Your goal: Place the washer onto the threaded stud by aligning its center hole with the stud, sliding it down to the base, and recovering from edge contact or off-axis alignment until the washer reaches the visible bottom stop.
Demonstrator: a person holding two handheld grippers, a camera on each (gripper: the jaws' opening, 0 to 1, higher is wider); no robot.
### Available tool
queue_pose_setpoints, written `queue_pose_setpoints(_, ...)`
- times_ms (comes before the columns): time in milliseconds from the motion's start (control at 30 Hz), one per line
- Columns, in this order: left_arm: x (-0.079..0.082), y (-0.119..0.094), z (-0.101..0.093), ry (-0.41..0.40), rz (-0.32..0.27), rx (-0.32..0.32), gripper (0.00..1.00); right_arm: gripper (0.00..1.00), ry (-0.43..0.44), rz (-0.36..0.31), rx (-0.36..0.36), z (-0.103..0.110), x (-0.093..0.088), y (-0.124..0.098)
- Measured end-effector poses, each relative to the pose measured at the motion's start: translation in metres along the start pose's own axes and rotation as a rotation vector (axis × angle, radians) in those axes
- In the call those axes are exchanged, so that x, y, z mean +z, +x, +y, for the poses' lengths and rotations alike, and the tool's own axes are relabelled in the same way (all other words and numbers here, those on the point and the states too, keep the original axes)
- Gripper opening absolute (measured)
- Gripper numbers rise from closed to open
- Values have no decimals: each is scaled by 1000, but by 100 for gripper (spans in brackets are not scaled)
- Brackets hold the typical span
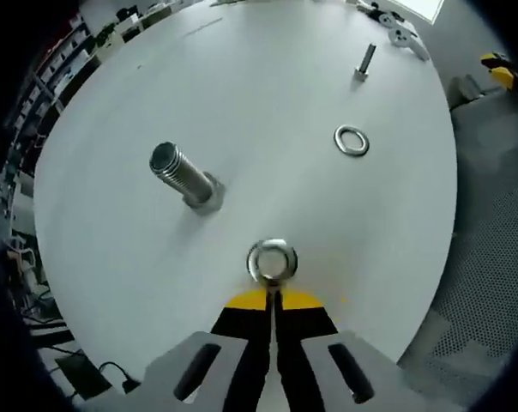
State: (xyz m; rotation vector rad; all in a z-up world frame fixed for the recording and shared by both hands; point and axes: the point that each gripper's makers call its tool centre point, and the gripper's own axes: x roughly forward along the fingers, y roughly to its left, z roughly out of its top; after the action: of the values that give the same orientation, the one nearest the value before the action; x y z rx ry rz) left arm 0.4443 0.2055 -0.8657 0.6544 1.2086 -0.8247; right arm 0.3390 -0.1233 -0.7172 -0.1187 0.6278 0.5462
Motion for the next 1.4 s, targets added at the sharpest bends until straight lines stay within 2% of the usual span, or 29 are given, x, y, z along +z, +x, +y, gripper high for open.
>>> queue_pose_setpoints(33, 4, 1, 3, -7, -26, 17, 0, 14, -1, 0, 1, 0, 0, 0)
queue_pose_setpoints(100, 3, 1, -1, -22, -24, -10, 0, 14, -1, 1, 1, 0, 0, 0)
queue_pose_setpoints(200, 6, 2, 4, -33, -45, 20, 17, 14, 0, -1, 0, 0, 0, 0)
queue_pose_setpoints(267, 8, 2, 4, -25, -51, 20, 22, 14, 0, 0, 1, 0, 0, 0)
queue_pose_setpoints(367, 22, 1, 4, -25, -98, 24, 26, 14, -2, 2, 2, 0, -1, 0)
queue_pose_setpoints(400, 24, 1, 4, -21, -106, 27, 27, 14, -2, 3, 3, 0, -1, 0)
queue_pose_setpoints(467, 36, 1, 5, -30, -143, 30, 26, 14, -1, 3, 2, 0, -1, 0)
queue_pose_setpoints(500, 46, 2, 4, -45, -180, 19, 27, 14, -1, 3, 2, 0, -1, 0)
queue_pose_setpoints(567, 55, 3, 4, -59, -204, 11, 27, 14, 0, 4, 1, 0, -1, 0)
queue_pose_setpoints(667, 62, 7, 9, -24, -195, 38, 27, 14, 0, 4, 1, 0, -1, 0)
queue_pose_setpoints(1033, 74, 17, 9, -3, -175, 20, 27, 14, 1, 6, 2, 0, -1, 1)
queue_pose_setpoints(1100, 79, 17, 9, -12, -186, 16, 27, 14, 2, 6, 2, 0, -1, 1)
queue_pose_setpoints(1167, 81, 17, 5, -6, -187, -3, 22, 14, 2, 6, 2, 0, -1, 1)
queue_pose_setpoints(1400, 80, 17, 4, 6, -173, 1, 21, 14, 2, 4, 2, 0, -1, 1)
